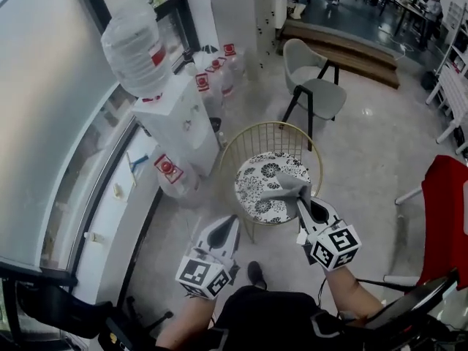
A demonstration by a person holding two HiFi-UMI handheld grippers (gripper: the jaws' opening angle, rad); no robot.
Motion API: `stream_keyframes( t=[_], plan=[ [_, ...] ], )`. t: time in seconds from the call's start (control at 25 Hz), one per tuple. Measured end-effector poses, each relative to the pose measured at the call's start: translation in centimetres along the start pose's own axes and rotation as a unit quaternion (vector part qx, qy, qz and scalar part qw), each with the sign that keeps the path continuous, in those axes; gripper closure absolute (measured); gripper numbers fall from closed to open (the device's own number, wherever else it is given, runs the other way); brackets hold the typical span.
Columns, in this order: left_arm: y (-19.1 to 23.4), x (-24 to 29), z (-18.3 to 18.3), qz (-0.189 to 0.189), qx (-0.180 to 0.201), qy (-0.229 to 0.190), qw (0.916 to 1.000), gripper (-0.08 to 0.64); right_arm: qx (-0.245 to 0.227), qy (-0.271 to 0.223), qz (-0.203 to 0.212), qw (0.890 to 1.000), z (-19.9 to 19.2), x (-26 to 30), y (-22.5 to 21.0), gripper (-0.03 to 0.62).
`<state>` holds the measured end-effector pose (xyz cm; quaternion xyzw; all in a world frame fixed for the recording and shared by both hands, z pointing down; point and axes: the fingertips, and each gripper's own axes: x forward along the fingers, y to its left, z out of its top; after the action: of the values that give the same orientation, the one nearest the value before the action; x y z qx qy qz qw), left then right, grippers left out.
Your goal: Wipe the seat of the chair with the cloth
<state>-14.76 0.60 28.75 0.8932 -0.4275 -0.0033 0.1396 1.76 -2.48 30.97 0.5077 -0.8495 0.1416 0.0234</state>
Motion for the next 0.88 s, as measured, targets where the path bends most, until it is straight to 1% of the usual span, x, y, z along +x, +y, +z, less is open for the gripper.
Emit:
stream_keyframes(
  t=[0.24, 0.36, 0.44, 0.6, 0.76, 0.88],
  plan=[
    [1.4, 2.0, 0.6, -0.043, 0.011, 0.005, 0.9990, 0.554, 0.001, -0.006, -0.027, 1.000, 0.6, 2.2, 0.1, 0.566],
    [1.7, 2.5, 0.6, -0.051, 0.007, 0.004, 0.9987, 0.554, -0.005, -0.004, -0.024, 1.000, 0.6, 2.9, 0.6, 0.566],
    [2.1, 2.9, 0.4, -0.049, 0.004, 0.006, 0.9988, 0.552, -0.010, 0.001, -0.019, 1.000, 0.6, 3.4, 0.6, 0.566],
    [3.3, 4.0, -0.3, -0.034, -0.007, 0.017, 0.9992, 0.552, -0.007, 0.016, -0.014, 1.000, 0.1, 4.7, 0.1, 0.566],
    [4.3, 4.6, -1.1, -0.018, -0.017, 0.021, 0.9995, 0.552, -0.003, 0.027, 0.000, 1.000, -1.1, 6.1, -0.4, 0.566],
    [5.3, 5.6, -2.2, -0.006, -0.024, 0.027, 0.9993, 0.552, 0.003, 0.038, 0.003, 0.999, -2.5, 7.9, -1.8, 0.566]
  ],
)
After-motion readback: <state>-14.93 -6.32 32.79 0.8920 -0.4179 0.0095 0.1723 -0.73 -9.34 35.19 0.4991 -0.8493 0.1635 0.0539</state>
